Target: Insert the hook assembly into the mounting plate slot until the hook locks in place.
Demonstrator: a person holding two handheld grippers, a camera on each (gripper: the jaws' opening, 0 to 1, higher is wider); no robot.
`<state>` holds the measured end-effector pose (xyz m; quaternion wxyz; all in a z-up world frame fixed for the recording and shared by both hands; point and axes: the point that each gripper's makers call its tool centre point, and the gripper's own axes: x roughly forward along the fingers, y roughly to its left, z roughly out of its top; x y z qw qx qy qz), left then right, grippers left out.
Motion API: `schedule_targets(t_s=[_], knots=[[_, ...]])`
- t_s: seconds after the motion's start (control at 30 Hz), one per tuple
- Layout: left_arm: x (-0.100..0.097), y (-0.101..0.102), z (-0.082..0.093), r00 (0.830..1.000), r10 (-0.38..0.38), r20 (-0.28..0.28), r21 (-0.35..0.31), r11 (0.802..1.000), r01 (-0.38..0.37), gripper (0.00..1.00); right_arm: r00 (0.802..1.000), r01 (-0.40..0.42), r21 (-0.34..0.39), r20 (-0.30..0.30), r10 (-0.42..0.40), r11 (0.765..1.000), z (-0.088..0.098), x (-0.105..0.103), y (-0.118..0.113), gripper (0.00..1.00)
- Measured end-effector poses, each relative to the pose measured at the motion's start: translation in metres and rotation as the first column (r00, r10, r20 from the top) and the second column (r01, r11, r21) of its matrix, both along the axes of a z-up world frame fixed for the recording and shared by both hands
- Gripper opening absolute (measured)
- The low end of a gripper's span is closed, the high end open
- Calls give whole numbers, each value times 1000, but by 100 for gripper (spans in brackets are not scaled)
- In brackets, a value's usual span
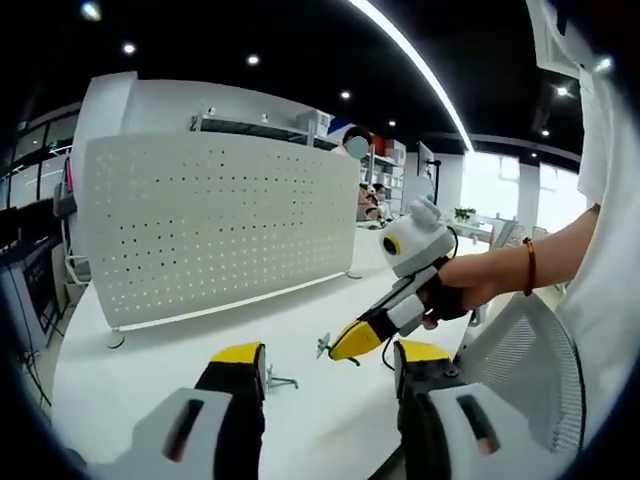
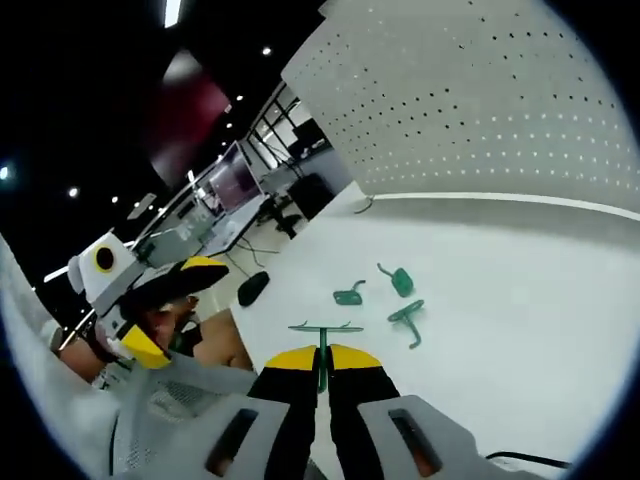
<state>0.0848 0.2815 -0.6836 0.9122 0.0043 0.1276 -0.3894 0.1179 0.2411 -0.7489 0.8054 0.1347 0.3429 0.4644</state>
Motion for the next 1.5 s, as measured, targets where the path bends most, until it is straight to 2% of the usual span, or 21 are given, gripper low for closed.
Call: schedule_targets(t_s=[0.13, 0.3, 0.37, 0.47, 0.57, 0.67, 0.77, 0.9, 1.27, 1.4, 1.5], knots=[[-1, -4, 0, 1000, -17, 2, 4, 1000, 17, 48, 1000, -5, 3, 12, 5, 1000, 3, -4, 1, 1], [1, -4, 2, 1000, -13, 22, 5, 1000, 13, 40, 1000, -4, 22, 10, 4, 1000, 8, -10, 1, 1], [3, -1, 4, 998, -6, 66, 57, 998, 2, 34, 1000, -8, 26, 12, 8, 1000, 9, -13, 1, 1], [2, -4, 3, 999, -19, 44, 30, 999, 17, 30, 1000, -13, 41, 20, 12, 999, 13, -15, 2, 1], [2, -4, 0, 999, -23, 44, 44, 999, 21, 30, 1000, -16, 64, 10, 15, 998, 17, -17, 3, 1], [0, -6, 0, 998, -38, 44, 52, 998, 36, 23, 999, -30, 69, 15, 29, 997, 19, -21, 4, 1], [-2, -9, -6, 999, -51, 0, 50, 997, 51, 18, 999, -32, 77, 14, 31, 996, 21, -22, 6, 1], [-2, -10, -6, 999, -49, 12, 58, 997, 48, 19, 999, -46, 102, 10, 45, 994, 26, -27, 9, 1], [-6, -13, -10, 998, -65, 9, 62, 996, 64, 11, 997, -72, 174, -18, 76, 982, 34, -38, 19, 1], [-8, -13, -10, 998, -69, 9, 60, 996, 68, 6, 995, -73, 202, -48, 85, 977, 34, -41, 21, 1], [-10, -14, -10, 997, -75, 18, 54, 996, 74, 6, 993, -69, 224, -79, 89, 972, 33, -44, 21, 1]])
